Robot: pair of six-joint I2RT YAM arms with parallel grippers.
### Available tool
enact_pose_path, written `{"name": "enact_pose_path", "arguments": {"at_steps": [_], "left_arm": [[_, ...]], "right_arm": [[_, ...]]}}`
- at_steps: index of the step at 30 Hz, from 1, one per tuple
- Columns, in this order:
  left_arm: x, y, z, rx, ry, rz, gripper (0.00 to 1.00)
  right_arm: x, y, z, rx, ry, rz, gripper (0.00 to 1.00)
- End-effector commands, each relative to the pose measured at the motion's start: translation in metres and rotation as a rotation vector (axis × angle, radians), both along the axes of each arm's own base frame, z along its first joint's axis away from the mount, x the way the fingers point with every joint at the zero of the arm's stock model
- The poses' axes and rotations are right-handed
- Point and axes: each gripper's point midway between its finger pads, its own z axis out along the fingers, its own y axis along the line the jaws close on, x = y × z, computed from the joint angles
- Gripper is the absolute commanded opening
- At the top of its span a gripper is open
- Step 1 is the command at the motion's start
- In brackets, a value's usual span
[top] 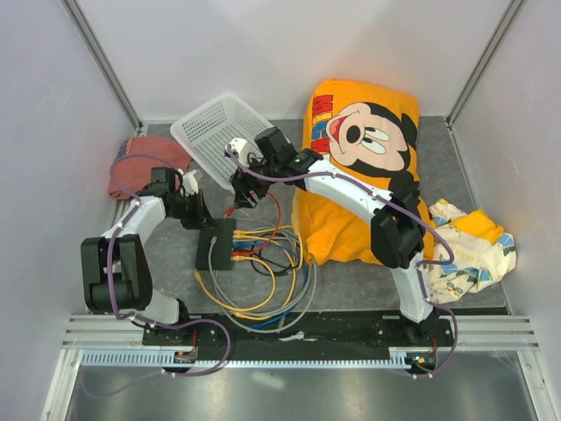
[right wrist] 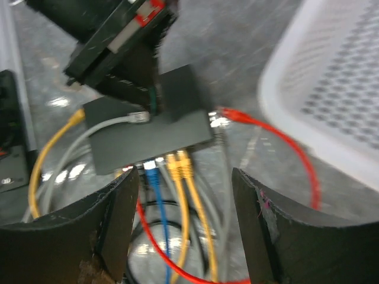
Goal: Pull the plug from the switch port
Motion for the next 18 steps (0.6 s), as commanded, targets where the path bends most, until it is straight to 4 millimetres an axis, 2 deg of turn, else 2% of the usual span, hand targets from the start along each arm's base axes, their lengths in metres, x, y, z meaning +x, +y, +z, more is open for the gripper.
{"name": "enact_pose_path", "arguments": {"at_steps": [1, 6, 7, 10, 18], "left_arm": [[0.002, 0.004, -0.008, 0.014, 0.024, 0.036, 0.02], [-0.001, 0.007, -0.018, 0.023, 0.071, 0.049, 0.02], [0.000, 0.007, -0.019, 0.026, 0.075, 0.051, 0.01], [-0.001, 0.007, -0.025, 0.025, 0.105, 0.054, 0.01], [-0.005, 0.008, -0.042, 0.017, 0.187, 0.070, 0.01]], "right_arm": [[-0.043, 0.014, -0.043, 0.030, 0.302, 0.105, 0.68], [-0.056, 0.014, -0.080, 0.000, 0.433, 0.154, 0.63], [-0.056, 0.014, -0.092, -0.018, 0.452, 0.151, 0.61], [-0.055, 0.011, -0.107, -0.046, 0.473, 0.128, 0.61], [-0.041, 0.019, -0.111, -0.016, 0.459, 0.110, 0.66]]}}
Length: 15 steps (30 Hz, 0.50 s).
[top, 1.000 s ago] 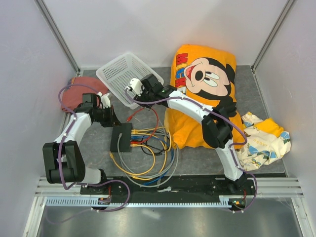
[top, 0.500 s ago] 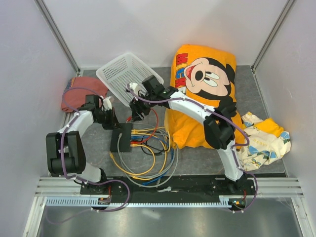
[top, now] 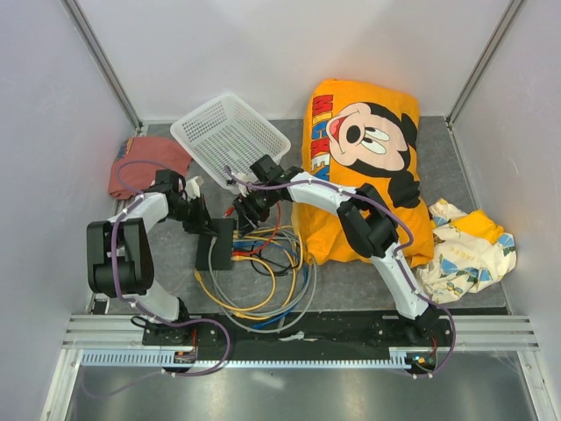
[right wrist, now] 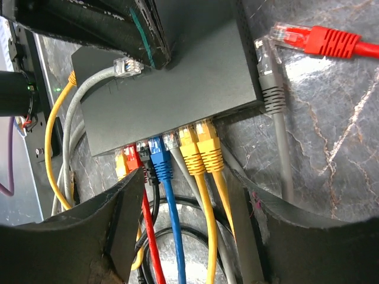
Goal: Pull the plug from the switch port
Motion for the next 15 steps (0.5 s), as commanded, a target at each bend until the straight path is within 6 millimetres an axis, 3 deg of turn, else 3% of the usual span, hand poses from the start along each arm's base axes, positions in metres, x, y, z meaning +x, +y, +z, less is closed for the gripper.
{"name": "enact_pose_path", "arguments": {"at_steps": [1, 8, 15], "left_arm": [[0.002, 0.007, -0.013, 0.031, 0.061, 0.041, 0.01], [0.001, 0.011, -0.019, 0.053, 0.090, 0.058, 0.01], [0.001, 0.010, -0.019, 0.048, 0.092, 0.055, 0.02]], "right_arm": [[0.012, 0.011, 0.011, 0.059, -0.019, -0.005, 0.66], [0.018, 0.008, -0.013, 0.026, 0.042, -0.050, 0.66], [0.022, 0.013, -0.024, 0.033, 0.090, -0.088, 0.65]]}}
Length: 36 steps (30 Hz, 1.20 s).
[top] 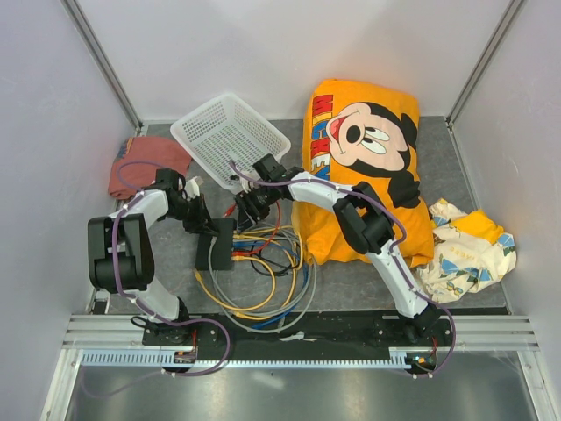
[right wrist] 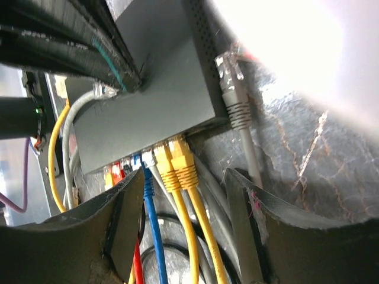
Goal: Pull the plug from the switch port
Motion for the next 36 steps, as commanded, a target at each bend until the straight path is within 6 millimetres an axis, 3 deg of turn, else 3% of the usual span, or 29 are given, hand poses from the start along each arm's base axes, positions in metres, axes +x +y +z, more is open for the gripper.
{"name": "enact_pose_path", "arguments": {"at_steps": [1, 7, 19, 27, 36], "left_arm": [[0.001, 0.013, -0.018, 0.077, 0.029, 0.023, 0.01], [0.001, 0.012, -0.017, 0.076, 0.025, 0.018, 0.01], [0.003, 0.013, -0.016, 0.083, 0.020, 0.017, 0.02], [0.003, 0.013, -0.015, 0.082, 0.014, 0.014, 0.02], [0.004, 0.013, -0.015, 0.083, 0.008, 0.015, 0.02]], "right_arm": [[0.007, 0.008, -0.014, 0.000, 0.033, -0.038, 0.65], [0.011, 0.010, -0.024, -0.002, 0.057, -0.067, 0.61], [0.000, 0.004, -0.032, -0.018, 0.101, -0.055, 0.54], [-0.010, 0.003, -0.027, 0.009, 0.136, -0.019, 0.45], [-0.025, 0.003, -0.025, 0.028, 0.186, 0.021, 0.46]]}}
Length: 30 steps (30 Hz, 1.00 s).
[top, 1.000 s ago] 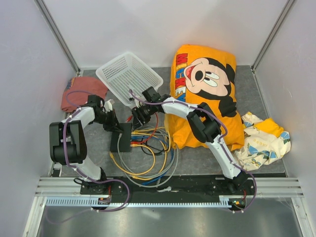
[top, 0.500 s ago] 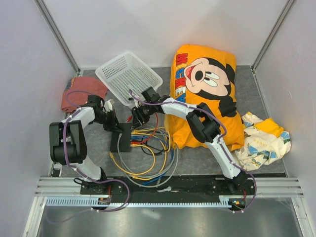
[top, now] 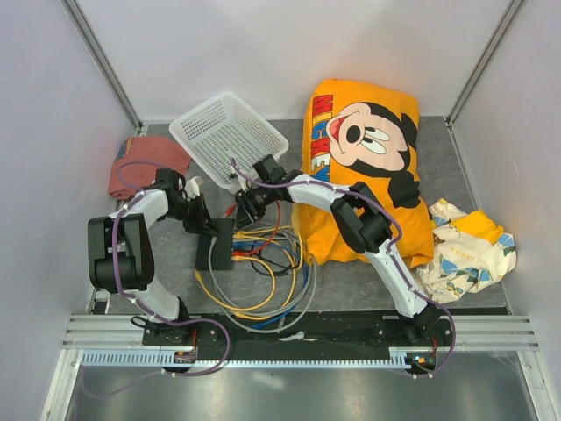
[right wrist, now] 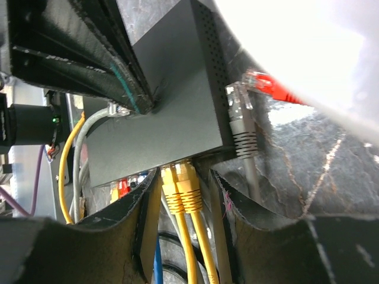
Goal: Pull the plug from the switch port
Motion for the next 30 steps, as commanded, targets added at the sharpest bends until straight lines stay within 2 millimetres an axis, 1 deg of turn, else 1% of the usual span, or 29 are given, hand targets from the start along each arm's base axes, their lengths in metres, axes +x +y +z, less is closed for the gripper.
{"name": "enact_pose_path", "arguments": {"at_steps": [1, 5, 9, 12, 18, 20, 24, 25, 30], "left_arm": [[0.004, 0.013, -0.015, 0.083, 0.006, 0.013, 0.02], [0.004, 0.013, -0.015, 0.083, 0.007, 0.015, 0.02], [0.004, 0.013, -0.014, 0.083, 0.006, 0.012, 0.02], [0.004, 0.014, -0.014, 0.087, 0.003, 0.014, 0.02], [0.004, 0.014, -0.015, 0.086, 0.008, 0.014, 0.01], [0.004, 0.013, -0.015, 0.085, 0.006, 0.012, 0.02], [0.004, 0.013, -0.016, 0.083, 0.009, 0.013, 0.02], [0.004, 0.013, -0.016, 0.083, 0.012, 0.013, 0.01], [0.005, 0.013, -0.015, 0.082, 0.003, 0.012, 0.02]], "right_arm": [[-0.031, -0.011, -0.024, -0.063, 0.168, 0.031, 0.46], [-0.034, -0.012, -0.024, -0.067, 0.171, 0.033, 0.45], [-0.031, -0.013, -0.033, -0.098, 0.176, 0.005, 0.47], [-0.027, -0.014, -0.039, -0.125, 0.168, -0.022, 0.44], [-0.024, -0.014, -0.045, -0.156, 0.148, -0.047, 0.42], [-0.023, -0.016, -0.048, -0.181, 0.130, -0.058, 0.40], [-0.022, -0.016, -0.047, -0.207, 0.084, -0.061, 0.36], [-0.025, -0.015, -0.048, -0.215, 0.075, -0.059, 0.34], [-0.022, -0.018, -0.054, -0.262, 0.017, -0.074, 0.25]]}}
